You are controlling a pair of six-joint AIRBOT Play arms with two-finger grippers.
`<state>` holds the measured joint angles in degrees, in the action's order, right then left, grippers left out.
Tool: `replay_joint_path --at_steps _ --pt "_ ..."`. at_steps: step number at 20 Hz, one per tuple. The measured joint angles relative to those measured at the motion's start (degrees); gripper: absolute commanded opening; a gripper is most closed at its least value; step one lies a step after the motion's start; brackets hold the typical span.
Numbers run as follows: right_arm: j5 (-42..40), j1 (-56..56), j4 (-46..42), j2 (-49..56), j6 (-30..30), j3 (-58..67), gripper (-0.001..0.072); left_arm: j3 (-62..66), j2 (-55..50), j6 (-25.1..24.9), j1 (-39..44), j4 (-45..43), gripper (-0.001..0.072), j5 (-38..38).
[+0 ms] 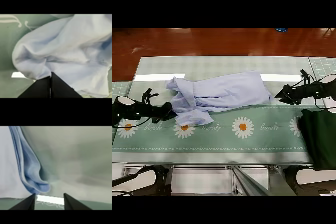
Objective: Fold the shirts.
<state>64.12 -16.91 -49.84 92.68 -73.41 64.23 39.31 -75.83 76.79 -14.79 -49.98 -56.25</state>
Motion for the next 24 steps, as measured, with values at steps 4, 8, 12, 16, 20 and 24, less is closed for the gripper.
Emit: replay_joint_path --at_steps 4,8,12,16,20,24 --pt "-1.73 1.44 3.56 1.99 1.14 0.04 0.0406 0.04 0.0 -0.02 0.07 0.09 0.0027 0.04" --pt "-3.74 3.39 6.29 3.93 1.6 0.07 0.0128 0.04 0.0 -0.04 0.11 0.09 0.0027 0.24" --pt "-5.18 5.16 7.13 5.16 2.49 2.95 0.0019 1.57 0.02 -0.04 0.11 0.17 0.0027 -0.11" --pt "0.94 4.74 7.82 3.08 1.44 16.44 0.0018 13.33 1.7 -0.07 0.11 3.76 0.0027 -1.88" --pt "5.66 2.54 7.72 -2.4 -2.23 36.13 0.0018 33.48 5.46 -0.07 0.11 8.96 0.0027 -2.64" --pt "8.81 -0.55 5.33 -12.59 -4.72 47.76 0.0018 51.65 11.54 -0.24 0.11 8.81 0.0027 -3.13"
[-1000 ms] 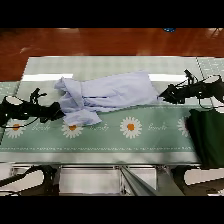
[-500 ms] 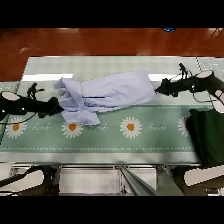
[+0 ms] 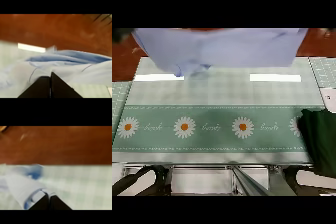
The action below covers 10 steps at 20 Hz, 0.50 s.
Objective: Fold the shirts.
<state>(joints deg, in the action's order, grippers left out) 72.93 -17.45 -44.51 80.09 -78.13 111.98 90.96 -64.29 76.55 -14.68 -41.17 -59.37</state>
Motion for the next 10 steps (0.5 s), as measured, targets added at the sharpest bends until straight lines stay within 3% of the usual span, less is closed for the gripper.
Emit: replay_joint_path --at_steps 4,10 --pt "2.54 -1.75 -5.86 -13.7 -0.87 3.32 0.0019 9.62 9.14 0.0 0.0 -6.4 0.0027 0.11" --pt "6.16 -2.32 -16.59 -32.11 -1.86 4.33 0.0019 12.9 26.01 0.2 -0.02 -19.06 0.0027 -0.55"
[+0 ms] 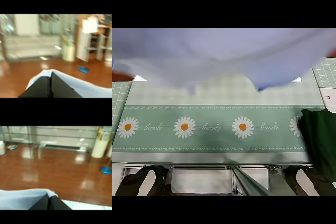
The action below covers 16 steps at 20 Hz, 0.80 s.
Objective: Fold the shirts.
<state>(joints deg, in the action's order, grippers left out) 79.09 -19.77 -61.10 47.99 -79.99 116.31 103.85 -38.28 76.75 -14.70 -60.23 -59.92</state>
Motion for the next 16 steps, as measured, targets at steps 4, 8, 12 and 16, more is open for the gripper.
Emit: replay_joint_path --at_steps 4,8,12,16 --pt "3.58 -0.07 -5.42 -8.85 -2.16 -1.7 0.0019 -0.59 7.69 1.62 0.0 -8.61 0.0027 -4.98" --pt "6.34 -0.11 -7.54 -13.18 -3.76 -6.14 0.0018 -5.99 10.12 3.93 0.0 -12.0 0.0027 -10.99" --pt "7.1 -0.11 -6.47 -14.25 -4.28 -17.35 0.0018 -18.32 8.35 5.64 0.04 -11.96 0.0027 -12.72" --pt "3.41 -0.11 -1.46 -11.23 -1.75 -33.64 0.0018 -30.49 -0.26 4.63 0.79 -8.9 0.0027 -9.38"
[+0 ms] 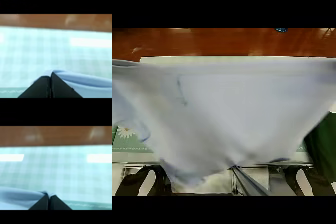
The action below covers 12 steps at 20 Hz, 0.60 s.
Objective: Fold the shirts.
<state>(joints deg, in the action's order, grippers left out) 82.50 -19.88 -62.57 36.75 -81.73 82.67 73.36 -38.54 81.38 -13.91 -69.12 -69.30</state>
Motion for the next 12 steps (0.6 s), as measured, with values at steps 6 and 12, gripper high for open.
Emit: replay_joint_path --at_steps 6,12 --pt "-14.4 3.5 6.49 22.23 5.81 -10.4 0.0018 0.92 -26.53 -1.01 3.1 2.64 0.0026 14.14" --pt "-20.33 6.43 11.34 54.95 4.81 7.08 0.0018 21.79 -56.46 4.04 5.75 3.69 0.0027 16.26"
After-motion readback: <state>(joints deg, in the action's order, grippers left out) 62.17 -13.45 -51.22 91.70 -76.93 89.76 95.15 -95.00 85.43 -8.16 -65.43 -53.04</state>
